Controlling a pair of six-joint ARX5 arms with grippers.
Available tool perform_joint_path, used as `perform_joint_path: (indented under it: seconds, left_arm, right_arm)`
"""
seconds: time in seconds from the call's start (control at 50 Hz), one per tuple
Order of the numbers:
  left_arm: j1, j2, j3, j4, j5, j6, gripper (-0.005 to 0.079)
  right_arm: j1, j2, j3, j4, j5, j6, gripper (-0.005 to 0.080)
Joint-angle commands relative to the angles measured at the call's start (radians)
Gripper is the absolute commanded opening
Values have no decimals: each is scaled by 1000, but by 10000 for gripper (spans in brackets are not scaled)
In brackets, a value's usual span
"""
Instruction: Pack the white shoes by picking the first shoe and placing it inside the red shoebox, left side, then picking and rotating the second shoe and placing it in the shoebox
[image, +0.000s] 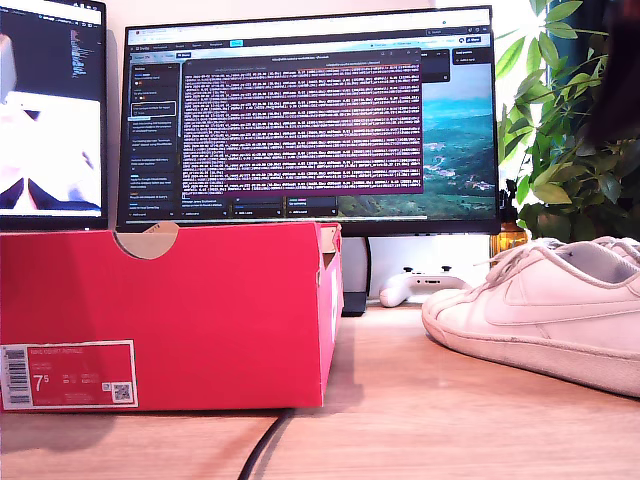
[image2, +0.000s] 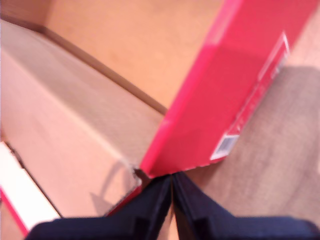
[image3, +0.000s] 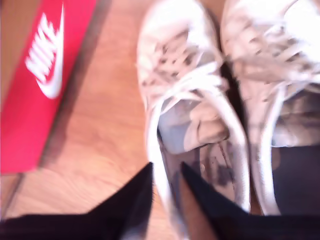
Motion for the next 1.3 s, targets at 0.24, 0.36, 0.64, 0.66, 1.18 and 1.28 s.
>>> perform_joint_path:
  seconds: [0.24,0.36,0.64,0.66,1.18,1.28]
  left_arm:
    - [-5,3,-5,28,49,-9,-21]
    - [-5,3,-5,27,51,-30,-21]
    - [-5,3,-5,27,50,-31,-21]
    - [-5,3,-5,27,50,-31,-21]
    - [-5,3,-5,24,50,-30,-21]
    - [-5,3,-5,14,51,-30,-21]
  right_arm:
    - [76,97,9,-23,77,-51,363]
    - [98,131,9,-39,149,-66,363]
    - [105,230,8,-45,155,-89,362]
    - [105,238,8,-45,154,-92,362]
    - [124,362,22,33,107,-68,-13]
    - [145,356,62,-11,76,-24,-13]
